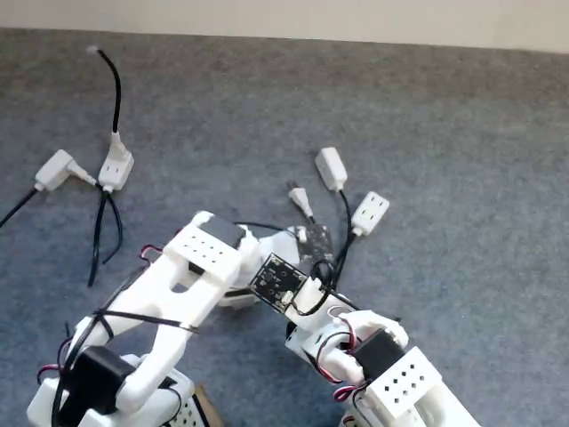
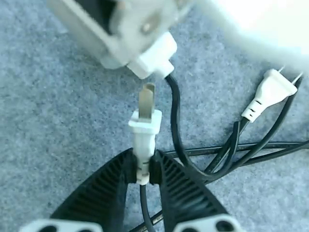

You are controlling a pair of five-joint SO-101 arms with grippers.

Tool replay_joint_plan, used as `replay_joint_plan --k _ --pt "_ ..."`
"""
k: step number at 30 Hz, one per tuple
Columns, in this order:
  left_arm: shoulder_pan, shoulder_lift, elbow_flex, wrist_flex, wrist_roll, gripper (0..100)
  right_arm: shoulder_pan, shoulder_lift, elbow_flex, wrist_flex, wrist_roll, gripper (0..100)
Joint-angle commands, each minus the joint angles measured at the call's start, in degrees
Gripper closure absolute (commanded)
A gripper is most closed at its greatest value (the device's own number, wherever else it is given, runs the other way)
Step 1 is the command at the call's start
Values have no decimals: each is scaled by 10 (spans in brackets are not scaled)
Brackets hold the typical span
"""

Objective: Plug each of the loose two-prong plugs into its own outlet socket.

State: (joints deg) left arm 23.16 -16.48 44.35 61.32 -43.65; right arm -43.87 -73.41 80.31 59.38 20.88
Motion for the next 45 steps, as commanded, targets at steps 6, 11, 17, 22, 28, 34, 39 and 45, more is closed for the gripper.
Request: replay_joint_plan --k 6,11,17,22,28,34,39,45 --pt "-99 -41 -55 48 11 738 -4 -6 -4 -8 2 994" --pt "-160 -42 -116 83 15 738 -4 -5 -5 -7 3 994" --pt "-198 -43 -175 95 90 737 -6 -4 -31 -11 2 994" --pt "-230 -77 -198 84 151 736 -7 10 -88 -12 -16 994" --pt "-232 -214 -140 40 175 736 -25 192 -218 -17 -38 994" --pt "-247 -340 -57 27 225 736 -109 314 -281 -112 -95 994" --pt "-247 -460 44 21 242 736 -111 364 -281 -166 -129 993" --pt "-247 -597 150 21 269 736 -71 381 -281 -182 -178 993"
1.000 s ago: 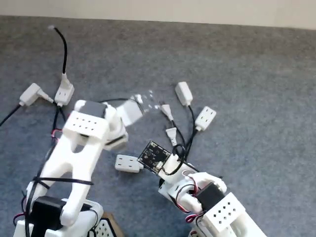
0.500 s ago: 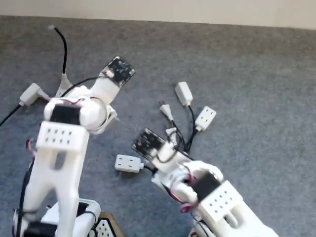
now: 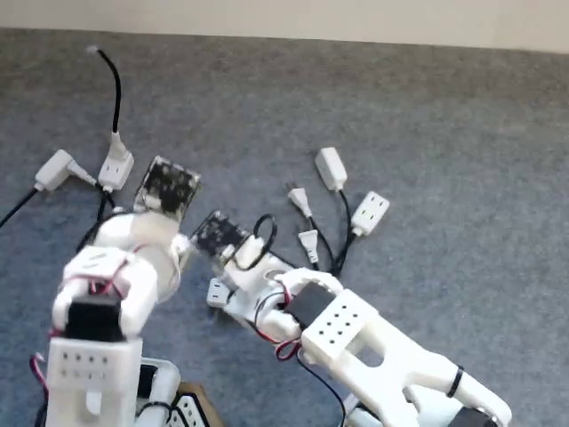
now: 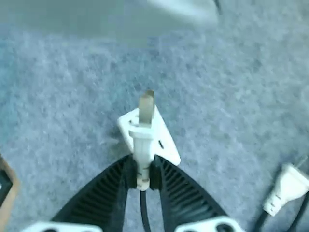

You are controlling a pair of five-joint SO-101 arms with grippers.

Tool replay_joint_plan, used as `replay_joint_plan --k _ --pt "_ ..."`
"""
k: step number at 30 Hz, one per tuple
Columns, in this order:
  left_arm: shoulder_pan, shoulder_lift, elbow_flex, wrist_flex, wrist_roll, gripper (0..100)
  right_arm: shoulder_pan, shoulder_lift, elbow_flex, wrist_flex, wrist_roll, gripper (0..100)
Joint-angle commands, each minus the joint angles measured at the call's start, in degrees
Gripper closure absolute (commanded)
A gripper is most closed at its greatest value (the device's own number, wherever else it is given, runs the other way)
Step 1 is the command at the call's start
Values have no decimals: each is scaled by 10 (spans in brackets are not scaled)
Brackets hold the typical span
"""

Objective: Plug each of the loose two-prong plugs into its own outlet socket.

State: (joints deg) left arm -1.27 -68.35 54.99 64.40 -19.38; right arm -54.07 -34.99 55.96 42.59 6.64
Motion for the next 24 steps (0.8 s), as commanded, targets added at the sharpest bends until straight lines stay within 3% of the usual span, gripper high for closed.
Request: replay_joint_plan --k 1,10,24 --pt "-1 -96 56 -10 32 736 37 -7 -37 -15 -45 993" --pt "21 -189 133 -26 99 736 20 -49 23 -56 -60 993" --pt "24 -197 221 -81 105 736 1 -54 19 -29 -58 993"
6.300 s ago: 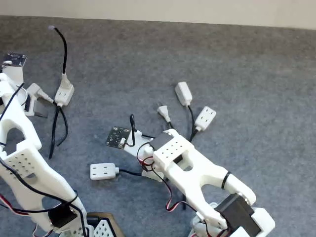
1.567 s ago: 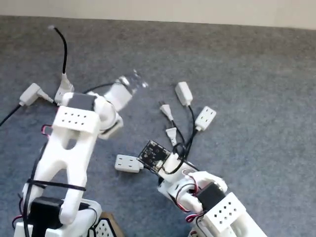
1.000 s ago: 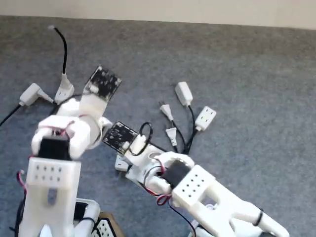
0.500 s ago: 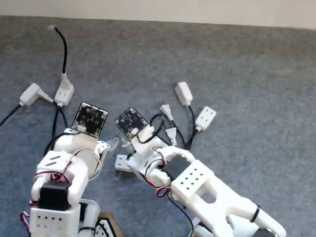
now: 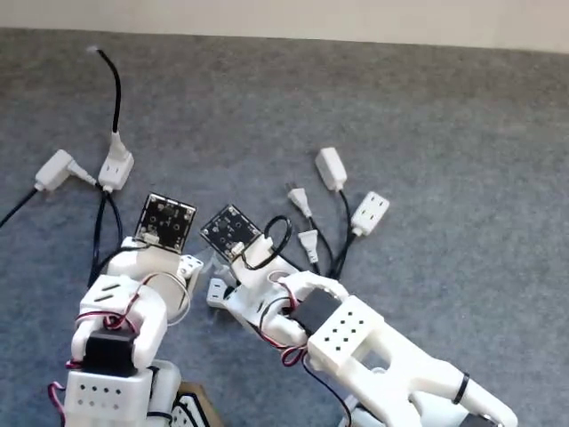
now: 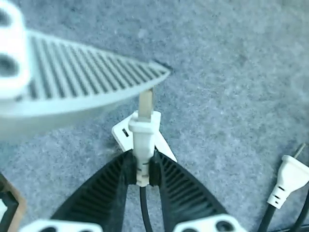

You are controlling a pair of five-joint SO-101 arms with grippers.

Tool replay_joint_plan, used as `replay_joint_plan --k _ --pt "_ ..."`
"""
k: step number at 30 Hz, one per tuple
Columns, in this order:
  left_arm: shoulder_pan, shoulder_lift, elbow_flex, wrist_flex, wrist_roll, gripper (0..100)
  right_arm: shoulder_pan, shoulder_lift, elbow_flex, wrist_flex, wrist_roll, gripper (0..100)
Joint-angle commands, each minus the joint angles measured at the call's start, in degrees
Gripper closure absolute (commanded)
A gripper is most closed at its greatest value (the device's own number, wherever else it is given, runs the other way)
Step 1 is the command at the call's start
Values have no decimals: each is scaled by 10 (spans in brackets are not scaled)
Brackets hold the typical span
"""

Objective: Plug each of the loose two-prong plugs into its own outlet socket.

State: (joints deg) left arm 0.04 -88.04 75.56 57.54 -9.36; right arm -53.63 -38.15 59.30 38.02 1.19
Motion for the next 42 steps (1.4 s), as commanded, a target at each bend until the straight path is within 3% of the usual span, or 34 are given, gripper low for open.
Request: replay_joint_plan --k 1,6,12,15,24,32,42 --pt "15 0 19 -12 3 736 -3 -22 -22 19 -4 993" --pt "48 0 25 -9 2 736 -2 -22 -51 51 13 993" --pt "13 -5 -29 -11 28 736 -2 -15 -49 36 16 993" --pt "35 0 -48 -10 38 736 -5 -15 -49 36 13 993" --pt "65 0 27 -12 12 738 -1 -22 -56 55 15 993" --pt "66 0 41 -14 9 739 57 -22 -177 150 42 993" --pt "68 0 43 -19 9 738 58 -16 -256 192 45 993"
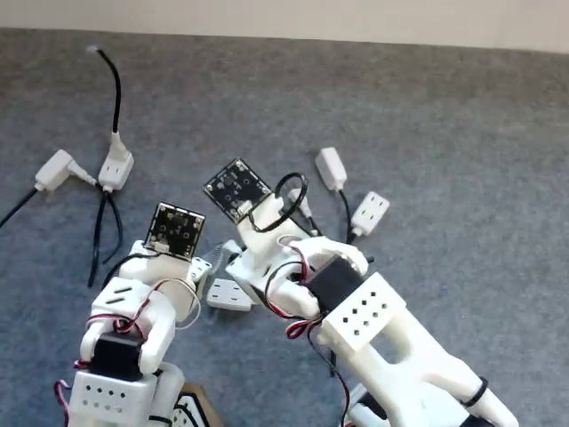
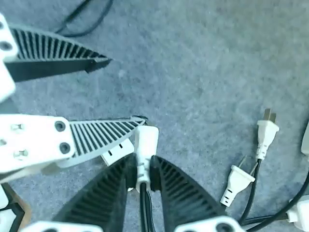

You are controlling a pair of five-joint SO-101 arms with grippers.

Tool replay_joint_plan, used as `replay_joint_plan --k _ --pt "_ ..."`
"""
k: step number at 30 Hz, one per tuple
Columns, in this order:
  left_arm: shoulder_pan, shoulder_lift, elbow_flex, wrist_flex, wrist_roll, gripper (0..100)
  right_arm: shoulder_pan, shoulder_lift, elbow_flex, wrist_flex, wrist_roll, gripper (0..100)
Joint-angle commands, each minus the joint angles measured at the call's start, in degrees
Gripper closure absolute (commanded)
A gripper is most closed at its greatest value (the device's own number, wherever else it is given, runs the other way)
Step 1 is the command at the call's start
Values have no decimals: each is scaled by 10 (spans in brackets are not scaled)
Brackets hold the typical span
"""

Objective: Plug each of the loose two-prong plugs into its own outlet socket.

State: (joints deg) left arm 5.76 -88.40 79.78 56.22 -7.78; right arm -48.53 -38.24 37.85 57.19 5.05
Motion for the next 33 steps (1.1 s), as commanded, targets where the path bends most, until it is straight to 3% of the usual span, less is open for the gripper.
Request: replay_joint_plan --k 1,9,13,18,21,25,33 --pt "11 4 0 -6 -7 738 7 -15 -42 0 6 993" --pt "7 4 -7 -4 -7 737 9 -14 -24 14 13 993" --pt "-46 9 -55 -3 -7 736 8 -13 -22 54 23 993" --pt "-58 158 -155 -4 -3 736 7 15 -62 104 21 993" --pt "-80 306 -272 -4 10 736 8 86 -115 139 12 993" --pt "-167 506 -476 11 15 736 6 196 -196 196 -24 993" --pt "-342 927 -963 183 14 736 6 349 -420 370 -171 994"
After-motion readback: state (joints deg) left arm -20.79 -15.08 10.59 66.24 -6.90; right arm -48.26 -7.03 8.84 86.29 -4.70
